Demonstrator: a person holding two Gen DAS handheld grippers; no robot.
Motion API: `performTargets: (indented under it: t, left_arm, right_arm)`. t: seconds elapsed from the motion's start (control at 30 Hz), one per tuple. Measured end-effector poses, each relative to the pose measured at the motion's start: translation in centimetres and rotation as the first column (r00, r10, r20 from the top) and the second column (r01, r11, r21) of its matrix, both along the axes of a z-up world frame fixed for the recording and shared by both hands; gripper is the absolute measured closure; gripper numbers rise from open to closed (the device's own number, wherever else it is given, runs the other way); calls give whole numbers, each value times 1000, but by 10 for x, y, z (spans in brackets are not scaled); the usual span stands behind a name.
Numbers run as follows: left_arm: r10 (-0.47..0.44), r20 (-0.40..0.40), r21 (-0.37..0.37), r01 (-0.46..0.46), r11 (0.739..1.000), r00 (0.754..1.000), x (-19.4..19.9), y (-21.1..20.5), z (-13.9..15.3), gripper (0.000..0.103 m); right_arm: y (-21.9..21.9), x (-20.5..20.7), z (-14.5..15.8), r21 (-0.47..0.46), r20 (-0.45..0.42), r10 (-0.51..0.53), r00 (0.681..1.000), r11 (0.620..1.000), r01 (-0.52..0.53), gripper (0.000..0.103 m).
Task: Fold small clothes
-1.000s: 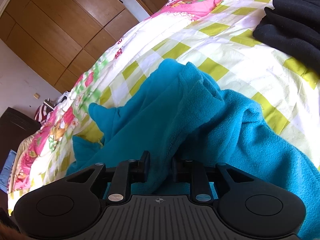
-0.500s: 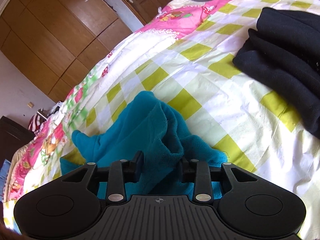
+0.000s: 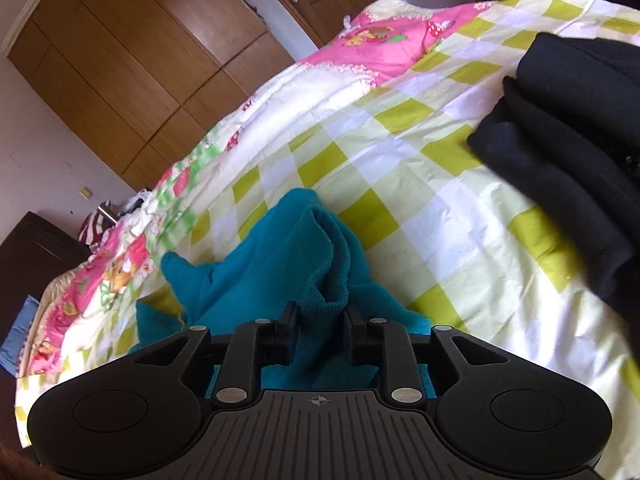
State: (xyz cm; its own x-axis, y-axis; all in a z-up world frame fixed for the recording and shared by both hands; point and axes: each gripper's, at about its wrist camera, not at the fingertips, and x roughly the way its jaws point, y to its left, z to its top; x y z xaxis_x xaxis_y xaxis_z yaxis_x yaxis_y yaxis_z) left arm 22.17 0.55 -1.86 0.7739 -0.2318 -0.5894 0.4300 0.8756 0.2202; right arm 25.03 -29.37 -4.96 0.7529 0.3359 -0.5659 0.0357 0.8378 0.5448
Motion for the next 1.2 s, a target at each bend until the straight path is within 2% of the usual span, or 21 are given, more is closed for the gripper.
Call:
performTargets:
  t: [0.1, 0.17, 0.23, 0.3, 0.37, 0.47, 0.53, 0.67, 0.7, 0.77, 0.87, 0.9, 0.97, 1.03, 1.1, 1.2]
  left_arm:
    - [-73, -10, -90, 72, 993, 997, 42, -34, 8, 52]
    - [-93, -29, -151, 88, 985, 995, 74, -55, 9, 52]
    - [-100, -83, -227, 79, 971, 992, 111, -76, 6, 52]
    - [-98, -122, -266, 62, 962, 988, 143, -94, -2, 52]
    - [-76, -130, -230, 45, 972, 989, 162, -111, -14, 52]
    - [-23, -181, -136, -2, 991, 983, 182, -133, -42, 52]
    - [8, -181, -108, -28, 994, 983, 186, -138, -58, 51]
    - [51, -95, -63, -57, 996, 994, 182, -152, -68, 51]
    - [58, -83, -62, -63, 996, 995, 181, -153, -68, 50]
    - [63, -68, -52, -67, 996, 996, 178, -152, -66, 49]
    - [75, -47, -70, -78, 994, 996, 166, -143, -43, 49]
    - [76, -26, -87, -78, 993, 997, 154, -135, -31, 49]
    - [72, -8, -117, -73, 991, 997, 129, -117, -15, 49]
    - [77, -34, -144, -81, 986, 996, 95, -90, -3, 49]
    - [93, -59, -138, -101, 985, 994, 54, -63, 4, 49]
    - [121, -102, -99, -131, 987, 987, -9, -25, 7, 49]
  right_arm:
    - [-12, -18, -1, -103, 34, 1, 999, 995, 2, 69]
    - [-13, -14, -9, -169, -9, 26, 1000, 985, -27, 69]
    - [-15, -7, -17, -133, -25, 66, 998, 989, -68, 69]
    - [-19, 1, -22, -73, -12, 99, 995, 992, -99, 69]
    - [-21, 12, -28, -46, -23, 112, 993, 992, -113, 68]
    - [-27, 20, -34, -2, -34, 138, 990, 990, -138, 66]
    - [-27, 17, -34, -36, -53, 145, 988, 989, -147, 91]
    - [-29, -8, -38, -58, -63, 154, 986, 986, -157, 94]
    - [-28, -14, -38, -75, -72, 145, 987, 986, -150, 102]
    - [-35, -20, -42, -56, -79, 123, 989, 990, -127, 103]
    - [-43, -15, -37, -3, -89, 113, 990, 993, -114, 99]
    - [-45, -17, -32, -2, -81, 108, 991, 994, -109, 93]
    - [-49, -27, -20, -6, -42, 127, 991, 992, -127, 91]
    - [-55, -41, -13, -23, -29, 140, 990, 990, -140, 82]
    - [-60, -56, -11, -43, -63, 143, 988, 988, -146, 77]
    - [-61, -88, -8, -28, -121, 170, 978, 984, -174, 77]
